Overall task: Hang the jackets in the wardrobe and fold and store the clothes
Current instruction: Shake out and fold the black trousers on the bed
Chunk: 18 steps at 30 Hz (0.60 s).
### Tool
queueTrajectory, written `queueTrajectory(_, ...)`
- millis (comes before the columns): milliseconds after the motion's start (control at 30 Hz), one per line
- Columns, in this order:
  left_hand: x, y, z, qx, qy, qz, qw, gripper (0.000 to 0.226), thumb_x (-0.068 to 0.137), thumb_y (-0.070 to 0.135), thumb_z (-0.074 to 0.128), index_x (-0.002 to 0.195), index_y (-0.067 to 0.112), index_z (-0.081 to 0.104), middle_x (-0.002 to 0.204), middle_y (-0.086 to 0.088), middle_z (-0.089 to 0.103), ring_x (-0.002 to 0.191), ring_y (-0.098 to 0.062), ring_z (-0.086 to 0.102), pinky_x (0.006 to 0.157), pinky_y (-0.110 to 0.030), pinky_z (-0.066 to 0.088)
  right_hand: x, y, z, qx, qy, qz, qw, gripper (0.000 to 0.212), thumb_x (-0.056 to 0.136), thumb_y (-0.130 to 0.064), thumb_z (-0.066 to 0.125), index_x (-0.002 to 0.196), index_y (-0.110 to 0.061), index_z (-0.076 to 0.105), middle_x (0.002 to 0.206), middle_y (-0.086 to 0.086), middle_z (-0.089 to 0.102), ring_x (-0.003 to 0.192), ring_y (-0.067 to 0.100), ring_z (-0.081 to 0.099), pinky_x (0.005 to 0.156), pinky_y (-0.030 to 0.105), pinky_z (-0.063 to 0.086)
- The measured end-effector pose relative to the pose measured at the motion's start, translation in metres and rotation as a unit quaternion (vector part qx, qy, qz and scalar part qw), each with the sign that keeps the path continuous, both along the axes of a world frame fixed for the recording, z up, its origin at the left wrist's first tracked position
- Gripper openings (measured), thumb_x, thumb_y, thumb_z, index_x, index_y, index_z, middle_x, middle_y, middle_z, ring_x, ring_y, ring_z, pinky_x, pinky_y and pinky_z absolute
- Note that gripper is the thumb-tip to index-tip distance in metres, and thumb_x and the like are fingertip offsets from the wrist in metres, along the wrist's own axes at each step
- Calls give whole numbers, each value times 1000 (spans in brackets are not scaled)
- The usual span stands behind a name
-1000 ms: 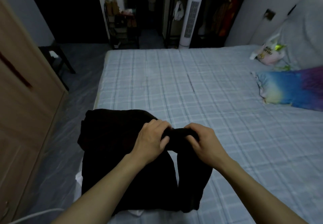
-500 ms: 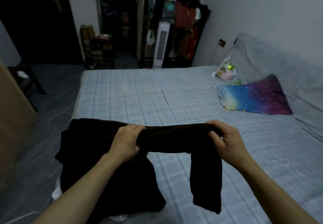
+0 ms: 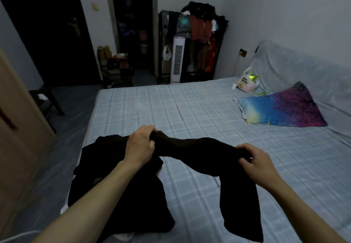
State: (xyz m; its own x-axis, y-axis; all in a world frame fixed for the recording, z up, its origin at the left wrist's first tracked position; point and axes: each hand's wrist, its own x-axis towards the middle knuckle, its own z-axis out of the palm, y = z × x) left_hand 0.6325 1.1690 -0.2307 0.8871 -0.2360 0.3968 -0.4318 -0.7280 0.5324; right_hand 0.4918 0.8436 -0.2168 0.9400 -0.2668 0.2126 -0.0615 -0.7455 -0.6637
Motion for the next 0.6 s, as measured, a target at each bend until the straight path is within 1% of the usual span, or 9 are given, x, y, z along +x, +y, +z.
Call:
queueTrajectory(100,-19,-43,21,-7,-21,-7,1000,24,74,4,56,93,17,61,86,-1,61,78,-25,59,73,-42,51,-1,-19,-5,30,116,111,986,62,72,-2,74,118,-36,51,113,-8,63,104,5,62,77,9,44)
queueTrajectory(167,-35,-73,31,-4,-33,-21,999,27,74,1,56,94,17,62,87,0,61,78,-21,59,73,-42,51,-1,-30,-5,40,231,184,954,82,71,-31,85,137,-34,37,130,-13,51,116,4,55,86,11,43)
queueTrajectory(233,-53,-107,39,6,-45,-39,998,30,74,-2,56,96,17,63,89,1,62,79,-21,60,73,-41,52,1,-41,-8,42,273,211,938,96,68,-54,83,145,-34,30,134,-17,41,128,5,45,98,20,39)
queueTrajectory(300,-71,-136,41,29,-56,-53,997,31,74,-3,54,95,17,63,88,1,59,76,-23,60,68,-42,53,6,-48,-6,98,244,203,943,96,66,-67,76,145,-33,34,135,-14,44,127,5,45,97,23,40)
queueTrajectory(367,-88,-157,39,41,-59,-58,996,28,76,-1,54,94,18,63,86,1,57,72,-24,59,63,-44,52,12,-53,-2,181,200,183,946,88,68,-72,67,142,-31,40,131,-10,52,115,2,53,87,19,44)
queueTrajectory(433,-102,-171,37,30,-55,-62,996,25,76,7,50,93,18,64,86,1,58,72,-24,60,63,-43,53,20,-55,-3,216,174,151,949,79,75,-73,60,138,-28,47,129,-7,56,109,2,56,82,18,45)
queueTrajectory(467,-107,-176,36,23,-52,-68,996,27,76,12,45,93,18,65,86,1,58,72,-24,60,64,-42,53,24,-55,-5,214,186,141,949,76,77,-74,57,137,-27,49,128,-5,58,109,5,57,83,20,46)
queueTrajectory(533,-118,-184,36,17,-53,-90,994,34,76,18,37,93,18,66,86,1,59,74,-22,61,64,-41,52,32,-52,-15,188,234,139,944,87,70,-87,52,130,-24,57,122,-1,64,106,10,62,87,27,51)
queueTrajectory(600,-129,-190,34,26,-57,-111,992,34,76,19,36,93,16,66,87,0,58,75,-22,61,64,-41,52,39,-47,-23,192,310,131,922,96,57,-91,56,112,-13,65,102,3,72,88,14,69,75,29,54)
